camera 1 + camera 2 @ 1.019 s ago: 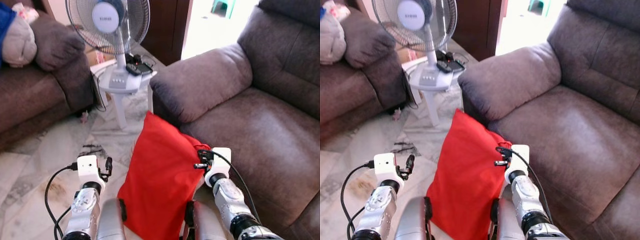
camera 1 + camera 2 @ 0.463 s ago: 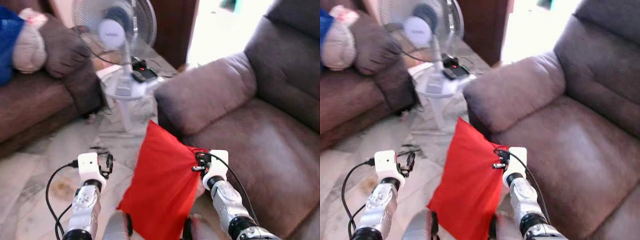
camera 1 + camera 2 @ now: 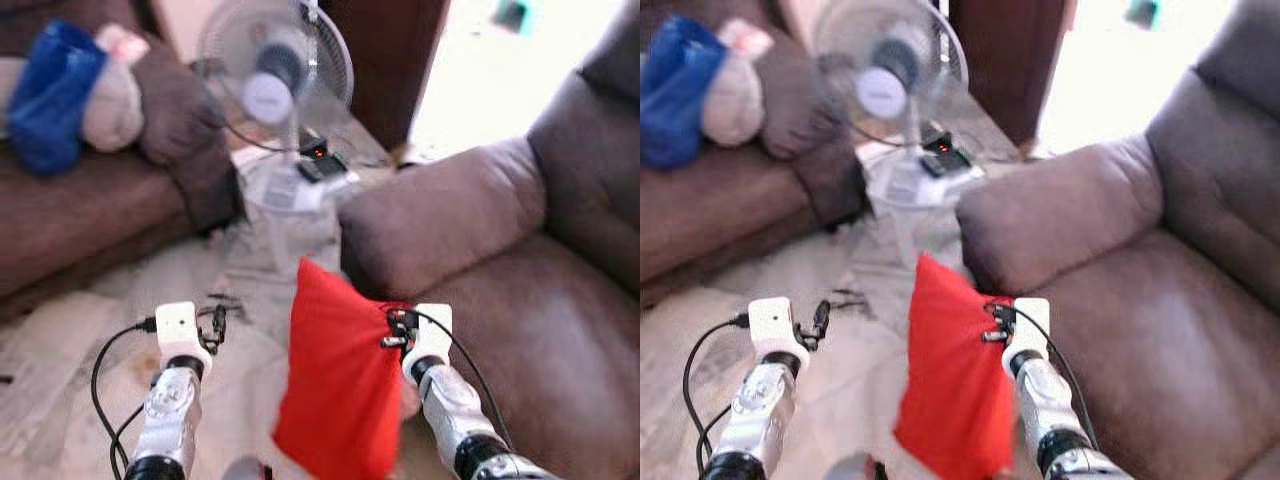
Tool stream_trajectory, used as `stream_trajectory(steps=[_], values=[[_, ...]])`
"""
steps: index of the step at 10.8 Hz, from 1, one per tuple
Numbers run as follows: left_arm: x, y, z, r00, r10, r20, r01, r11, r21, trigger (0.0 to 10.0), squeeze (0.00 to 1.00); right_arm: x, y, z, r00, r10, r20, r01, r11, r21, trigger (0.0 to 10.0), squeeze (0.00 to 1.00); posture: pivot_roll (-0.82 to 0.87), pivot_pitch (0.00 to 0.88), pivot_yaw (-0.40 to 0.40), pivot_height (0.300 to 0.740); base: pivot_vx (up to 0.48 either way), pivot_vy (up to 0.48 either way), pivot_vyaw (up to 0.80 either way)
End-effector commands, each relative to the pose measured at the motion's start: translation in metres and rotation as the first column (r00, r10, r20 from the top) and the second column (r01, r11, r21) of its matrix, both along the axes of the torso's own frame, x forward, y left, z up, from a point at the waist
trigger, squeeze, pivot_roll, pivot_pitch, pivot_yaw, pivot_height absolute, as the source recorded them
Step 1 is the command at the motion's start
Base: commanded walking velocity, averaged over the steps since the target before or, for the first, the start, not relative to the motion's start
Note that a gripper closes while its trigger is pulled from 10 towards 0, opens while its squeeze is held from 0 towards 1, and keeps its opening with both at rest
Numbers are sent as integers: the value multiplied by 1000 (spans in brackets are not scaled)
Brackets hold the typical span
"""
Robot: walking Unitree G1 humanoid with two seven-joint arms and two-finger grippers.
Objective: Move the pillow to the sofa from floor
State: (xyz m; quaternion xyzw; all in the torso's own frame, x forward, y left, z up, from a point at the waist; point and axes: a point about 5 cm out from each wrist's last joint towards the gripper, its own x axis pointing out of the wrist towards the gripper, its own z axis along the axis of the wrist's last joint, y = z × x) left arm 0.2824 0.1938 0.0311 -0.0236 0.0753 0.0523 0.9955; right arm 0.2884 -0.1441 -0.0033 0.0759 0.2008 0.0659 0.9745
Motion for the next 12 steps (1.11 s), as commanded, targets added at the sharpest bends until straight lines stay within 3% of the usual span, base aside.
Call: stream_trajectory(steps=[1, 5, 9, 10, 12], values=[[-3, 0, -5, 1000, -7, -27, 8, 1000, 15, 10000, 0, 11, -1, 14, 997, -12, 70, 12, 1000, 8, 10000, 0, 125, 79, -53, 740, 0, 0, 0], [-2, 3, -3, 1000, -1, -18, 1, 1000, 21, 10000, 0, 17, -1, 21, 994, -17, 104, 15, 1000, 23, 10000, 0, 133, 80, -52, 740, 0, 0, 0], [1, 2, 0, 1000, -2, -8, 2, 1000, 20, 10000, 0, 53, -4, 79, 939, -1, 344, -32, 995, 90, 10000, 0, 129, 80, -48, 740, 0, 0, 0], [1, 2, 0, 1000, -4, -6, 4, 1000, 18, 10000, 0, 57, 0, 88, 927, 35, 373, -76, 992, 98, 10000, 0, 128, 80, -49, 740, 0, 0, 0], [1, 4, -1, 1000, 16, -10, -16, 1000, -22, 10000, 0, 54, 0, 84, 930, 69, 361, -109, 990, 92, 10000, 0, 129, 78, -50, 740, 0, 0, 0]])
